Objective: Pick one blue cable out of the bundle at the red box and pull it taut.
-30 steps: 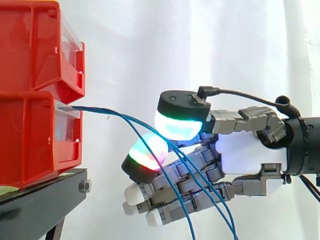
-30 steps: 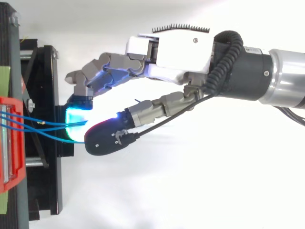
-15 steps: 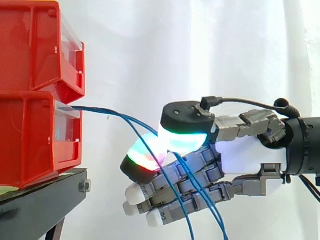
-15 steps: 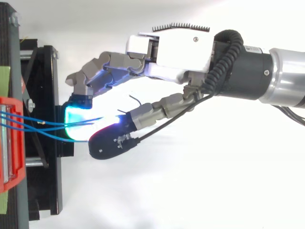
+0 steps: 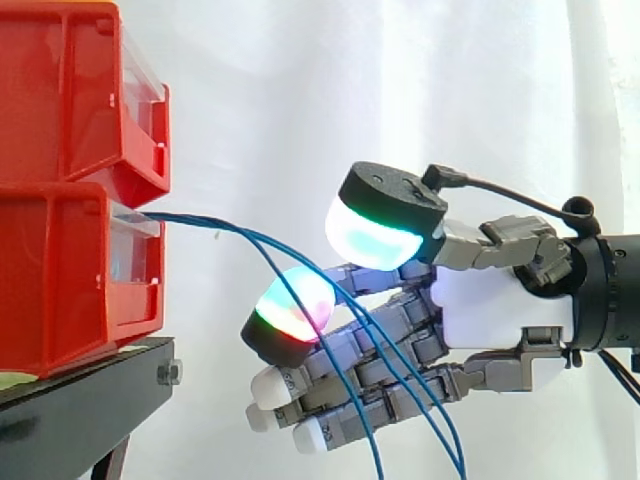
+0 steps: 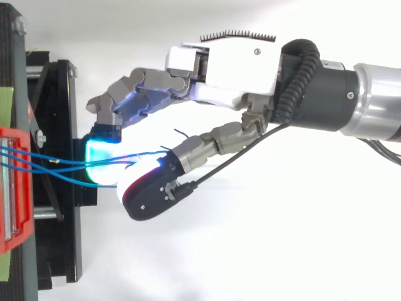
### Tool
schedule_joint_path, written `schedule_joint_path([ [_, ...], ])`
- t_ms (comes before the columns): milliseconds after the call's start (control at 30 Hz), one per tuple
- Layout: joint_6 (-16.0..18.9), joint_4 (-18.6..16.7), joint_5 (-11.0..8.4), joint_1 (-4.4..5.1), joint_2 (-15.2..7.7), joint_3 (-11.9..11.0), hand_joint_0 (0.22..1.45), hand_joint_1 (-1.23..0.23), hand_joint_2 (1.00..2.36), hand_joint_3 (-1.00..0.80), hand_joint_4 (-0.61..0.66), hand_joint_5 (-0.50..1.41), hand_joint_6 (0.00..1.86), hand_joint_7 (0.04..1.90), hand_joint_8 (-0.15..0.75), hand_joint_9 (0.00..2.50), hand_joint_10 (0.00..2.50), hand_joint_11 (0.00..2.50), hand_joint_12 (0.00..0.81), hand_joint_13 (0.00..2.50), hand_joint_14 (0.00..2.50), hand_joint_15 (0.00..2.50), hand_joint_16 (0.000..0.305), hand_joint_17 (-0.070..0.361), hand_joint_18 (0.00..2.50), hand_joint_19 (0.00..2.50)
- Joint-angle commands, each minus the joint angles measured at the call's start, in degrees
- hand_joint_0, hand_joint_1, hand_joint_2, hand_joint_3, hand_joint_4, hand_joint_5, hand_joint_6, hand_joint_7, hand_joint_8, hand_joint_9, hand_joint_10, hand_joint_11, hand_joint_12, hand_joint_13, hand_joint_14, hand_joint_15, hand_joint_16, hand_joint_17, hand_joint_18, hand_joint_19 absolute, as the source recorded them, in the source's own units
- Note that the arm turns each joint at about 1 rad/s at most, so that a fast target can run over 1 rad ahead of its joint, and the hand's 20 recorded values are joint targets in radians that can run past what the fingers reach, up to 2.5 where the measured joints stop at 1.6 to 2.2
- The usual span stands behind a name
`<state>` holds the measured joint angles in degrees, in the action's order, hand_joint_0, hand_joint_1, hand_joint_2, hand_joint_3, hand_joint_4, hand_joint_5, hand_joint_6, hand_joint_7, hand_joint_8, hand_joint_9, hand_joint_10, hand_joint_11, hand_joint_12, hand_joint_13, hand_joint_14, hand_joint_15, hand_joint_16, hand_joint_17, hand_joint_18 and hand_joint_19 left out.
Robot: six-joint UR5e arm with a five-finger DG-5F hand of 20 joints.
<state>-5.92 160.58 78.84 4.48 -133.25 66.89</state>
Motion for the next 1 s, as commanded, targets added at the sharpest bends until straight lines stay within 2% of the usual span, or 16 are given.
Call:
schedule_joint_path([
  [0,0.03,-0.01,0.00,0.00,0.01,0.00,0.57,-0.67,1.01,-0.43,0.16,-0.16,0.86,0.93,0.344,0.62,0.01,0.29,0.371,0.29,0.00,0.11,0.057,0.128,0.28,0.16],
  [167,0.03,-0.01,0.09,0.00,0.01,0.00,0.60,-0.69,1.02,-0.25,0.14,-0.16,0.87,0.96,0.352,0.64,0.01,0.30,0.364,0.32,0.00,0.12,0.056,0.126,0.30,0.16],
  [333,0.12,-0.01,0.18,0.00,0.01,0.00,0.62,-0.73,1.02,-0.17,0.13,-0.16,0.89,0.95,0.358,0.68,0.01,0.36,0.363,0.38,0.01,0.14,0.056,0.126,0.35,0.16],
  [500,0.12,-0.01,0.18,0.00,0.01,0.00,0.66,-0.81,1.02,-0.22,0.06,-0.16,0.89,0.96,0.360,0.71,0.01,0.40,0.365,0.39,0.01,0.13,0.055,0.125,0.38,0.15],
  [600,0.03,-0.01,0.18,0.00,0.01,-0.09,0.69,-0.85,1.01,-0.32,0.05,-0.16,0.89,0.95,0.351,0.70,0.01,0.40,0.366,0.38,0.00,0.13,0.055,0.123,0.38,0.13],
  [667,0.03,0.08,0.18,0.00,0.01,-0.09,0.70,-0.88,1.00,-0.48,0.09,-0.16,0.89,0.90,0.341,0.68,0.01,0.39,0.364,0.37,0.01,0.13,0.054,0.122,0.37,0.12],
  [733,0.03,0.08,0.18,0.00,0.01,-0.09,0.65,-0.88,1.00,-0.50,0.15,-0.16,0.88,0.95,0.339,0.68,0.01,0.39,0.366,0.36,0.00,0.12,0.054,0.122,0.36,0.13],
  [800,0.03,0.08,0.18,0.00,0.01,-0.09,0.60,-0.88,1.00,-0.50,0.16,-0.16,0.88,0.94,0.339,0.66,0.01,0.38,0.367,0.35,0.01,0.13,0.054,0.121,0.34,0.13],
  [867,0.03,0.08,0.26,0.09,0.01,-0.09,0.52,-0.81,1.00,-0.50,0.18,-0.16,0.87,0.93,0.354,0.67,0.01,0.37,0.384,0.33,0.00,0.13,0.058,0.129,0.34,0.15],
  [933,0.03,0.08,0.18,0.00,0.01,-0.18,0.50,-0.79,1.00,-0.50,0.18,-0.16,0.87,0.91,0.359,0.67,0.01,0.38,0.387,0.33,0.00,0.12,0.058,0.131,0.34,0.14],
  [967,0.03,0.08,0.09,0.00,0.01,-0.35,0.48,-0.67,1.00,-0.50,0.18,-0.15,0.86,0.91,0.366,0.67,0.01,0.36,0.393,0.33,0.01,0.13,0.060,0.136,0.34,0.16],
])
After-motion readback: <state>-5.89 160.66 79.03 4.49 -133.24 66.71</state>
